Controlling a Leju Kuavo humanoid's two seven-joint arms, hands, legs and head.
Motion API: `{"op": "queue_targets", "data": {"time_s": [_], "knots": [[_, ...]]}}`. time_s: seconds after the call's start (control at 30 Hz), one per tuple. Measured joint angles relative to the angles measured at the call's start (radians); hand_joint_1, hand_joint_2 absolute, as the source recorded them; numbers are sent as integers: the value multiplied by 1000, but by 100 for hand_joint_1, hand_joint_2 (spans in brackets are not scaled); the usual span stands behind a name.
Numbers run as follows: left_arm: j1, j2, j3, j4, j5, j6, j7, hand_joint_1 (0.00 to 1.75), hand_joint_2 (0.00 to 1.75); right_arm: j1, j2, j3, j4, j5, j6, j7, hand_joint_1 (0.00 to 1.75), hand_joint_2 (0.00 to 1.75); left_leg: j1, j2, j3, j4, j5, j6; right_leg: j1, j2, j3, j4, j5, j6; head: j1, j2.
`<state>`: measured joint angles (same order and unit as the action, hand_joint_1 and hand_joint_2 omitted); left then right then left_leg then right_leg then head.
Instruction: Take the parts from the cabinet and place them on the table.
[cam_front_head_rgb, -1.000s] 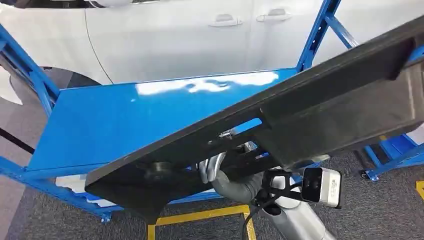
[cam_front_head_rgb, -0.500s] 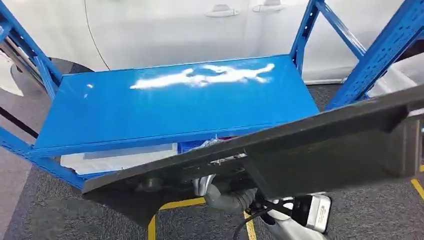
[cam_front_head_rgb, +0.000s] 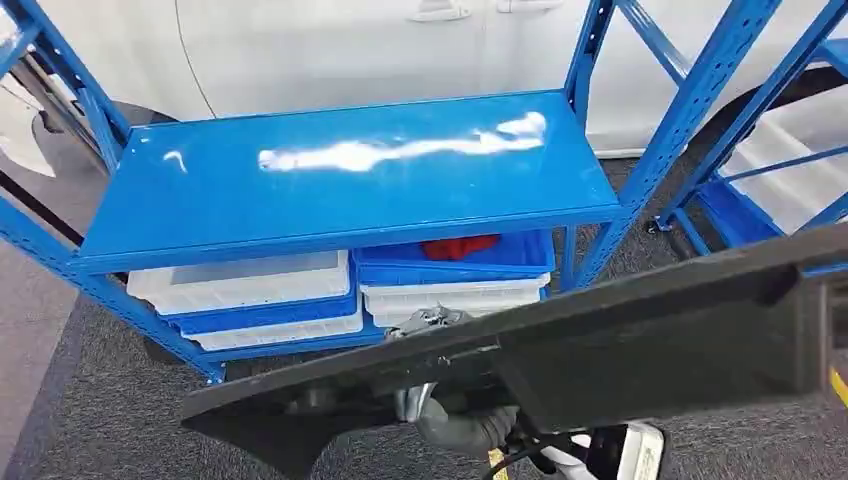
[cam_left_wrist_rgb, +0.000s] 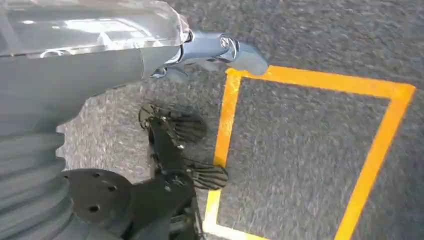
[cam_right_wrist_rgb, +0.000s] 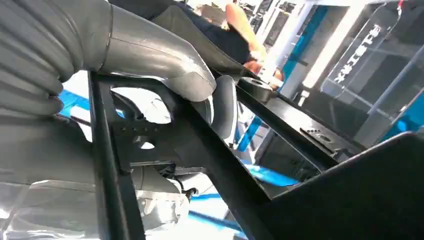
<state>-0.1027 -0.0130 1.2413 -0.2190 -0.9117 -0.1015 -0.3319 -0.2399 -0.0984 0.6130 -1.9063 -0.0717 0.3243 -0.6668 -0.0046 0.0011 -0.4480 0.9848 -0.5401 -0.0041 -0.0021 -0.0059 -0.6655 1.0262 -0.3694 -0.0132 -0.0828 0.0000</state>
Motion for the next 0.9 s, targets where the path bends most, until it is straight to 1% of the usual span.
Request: {"op": "queue_targets", "data": {"time_s": [0.03, 0.07, 0.1, 0.13, 0.17, 0.2, 0.23, 0.27, 0.3, 0.33, 0.37, 0.4, 0.43, 0.47, 0.5, 0.57, 0.6, 0.63, 0.67, 0.7, 0.73, 0.77, 0.8, 0.83, 0.87, 0.9], "knots": [[-1, 2, -2, 0, -3, 0, 3, 0, 175, 10, -2, -3, -11, 4, 0, 0, 175, 175, -4, 0, -2, -1, 3, 6, -4, 0, -1, -4, 10, 7, -1, 0], [0, 3, -5, 0, -8, 0, 6, 0, 175, 23, -5, -8, -24, 6, 1, 0, 175, 175, -4, 1, -7, -9, 18, 12, -3, 0, 0, -10, 22, 15, 0, 0], [0, 3, -8, 0, -9, 1, 8, 0, 175, 33, -10, -11, -35, 8, 2, 0, 175, 175, 8, 11, -13, -19, 37, 18, -5, 3, -6, -1, 11, 19, 0, 0], [-1, 3, -11, 0, -11, 0, 10, 0, 175, 38, -14, -13, -46, 9, 2, 0, 175, 175, 6, 10, -28, -22, 51, 28, -2, 5, -19, 24, -46, 23, 0, 0], [-2, 3, -13, 0, -11, 0, 10, 0, 175, 41, -18, -15, -55, 10, 2, 0, 175, 175, 6, 12, -43, -21, 64, 33, -4, 6, -34, 81, -116, 26, 0, 0], [-2, 3, -15, 0, -14, 0, 10, 0, 175, 46, -21, -16, -59, 11, 3, 0, 175, 175, 6, 13, -59, -21, 78, 34, -6, 6, -50, 156, -181, 30, 0, 0], [-3, 3, -16, 0, -13, 0, 10, 0, 175, 51, -24, -18, -65, 11, 6, 1, 175, 175, 5, 14, -75, -19, 91, 33, -9, 6, -64, 235, -221, 35, 0, 0], [-3, 3, -17, 0, -10, 0, 10, 0, 175, 54, -27, -19, -68, 9, 11, 2, 175, 175, 6, 15, -94, -16, 105, 31, -11, 6, -70, 294, -221, 39, 0, 0], [-2, 3, -17, 0, -8, 0, 10, 0, 175, 54, -32, -19, -70, 4, 19, 3, 175, 175, 6, 15, -114, -12, 116, 29, -15, 6, -58, 311, -186, 42, 0, 0], [-2, 3, -17, 0, -5, 0, 10, 0, 175, 52, -35, -20, -70, -3, 28, 3, 175, 175, 7, 15, -133, -5, 125, 25, -18, 5, -28, 290, -145, 45, 0, 0], [-2, 3, -17, 0, -2, 0, 10, 0, 175, 50, -38, -20, -70, -8, 35, 3, 175, 175, 9, 15, -152, 4, 133, 22, -21, 5, 24, 229, -110, 46, 0, 0], [-3, 3, -17, 0, 2, 0, 10, 0, 175, 46, -42, -21, -70, -17, 44, 3, 175, 175, 10, 15, -168, 15, 138, 17, -24, 5, 87, 147, -103, 47, 0, 0], [-2, 3, -17, 0, 3, 2, 10, 0, 175, 38, -45, -21, -70, -26, 52, 3, 175, 175, 8, 14, -181, 27, 142, 11, -23, 5, 158, 53, -145, 45, 0, 0], [-3, 3, -17, 0, 4, 3, 10, 0, 175, 31, -49, -23, -70, -35, 58, -1, 175, 175, 6, 13, -191, 38, 146, 7, -17, 7, 188, -14, -177, 34, -1, 0], [-3, 3, -17, 0, 5, 5, 10, 0, 175, 30, -54, -26, -68, -45, 62, -9, 175, 175, 6, 13, -193, 38, 157, 0, -15, 6, 178, -6, -171, 25, 0, 0], [0, 2, -17, 0, 9, 10, 10, 0, 175, 28, -63, -32, -60, -60, 74, -23, 175, 175, 8, 12, -197, 32, 176, -14, -11, 5, 169, -5, -156, 8, 0, 0], [2, 2, -16, 0, 13, 13, 10, 0, 175, 24, -66, -34, -53, -65, 78, -28, 175, 175, 13, 11, -203, 35, 170, -20, -17, 0, 158, -11, -140, -3, 0, 0], [4, 1, -15, 0, 14, 15, 10, 0, 175, 18, -67, -34, -48, -69, 85, -29, 175, 175, 15, 9, -216, 60, 122, -26, -17, -1, 143, -11, -127, -11, 0, 0], [5, 0, -15, 0, 17, 17, 10, 0, 175, 14, -67, -34, -44, -72, 91, -29, 175, 175, 16, 9, -234, 113, 59, -30, -17, -1, 128, -11, -115, -16, 0, 0], [4, 0, -15, 0, 19, 18, 10, 0, 175, 11, -67, -34, -41, -73, 92, -29, 175, 175, 17, 9, -252, 181, -1, -35, -16, 0, 112, -11, -102, -17, 0, 0], [3, 0, -14, 0, 22, 18, 10, 0, 175, 9, -67, -35, -35, -73, 93, -29, 175, 175, 17, 8, -270, 259, -46, -39, -15, -1, 95, -10, -89, -17, 0, 0], [3, -1, -14, 0, 22, 18, 10, 0, 175, 7, -67, -35, -31, -73, 93, -30, 175, 175, 17, 8, -278, 320, -59, -41, -14, -1, 77, -8, -76, -16, 0, 0], [3, -1, -13, 0, 22, 18, 10, 0, 175, 6, -67, -35, -26, -73, 94, -30, 175, 175, 17, 8, -268, 347, -39, -41, -14, -1, 57, -6, -63, -14, 0, 0], [4, -2, -13, 0, 22, 20, 10, 0, 175, 3, -67, -35, -22, -75, 98, -30, 175, 175, 17, 8, -239, 330, 1, -41, -14, -1, 40, -4, -53, -12, 0, 0], [3, -2, -13, 0, 22, 21, 10, 0, 175, 0, -67, -35, -19, -76, 101, -30, 175, 175, 17, 8, -194, 279, 42, -39, -14, -1, 25, -3, -45, -9, 0, 0], [2, -2, -13, 0, 21, 22, 10, 0, 175, -4, -68, -35, -17, -79, 106, -30, 175, 175, 17, 8, -134, 203, 64, -35, -14, -1, 13, -2, -35, -5, 0, 0]]}}
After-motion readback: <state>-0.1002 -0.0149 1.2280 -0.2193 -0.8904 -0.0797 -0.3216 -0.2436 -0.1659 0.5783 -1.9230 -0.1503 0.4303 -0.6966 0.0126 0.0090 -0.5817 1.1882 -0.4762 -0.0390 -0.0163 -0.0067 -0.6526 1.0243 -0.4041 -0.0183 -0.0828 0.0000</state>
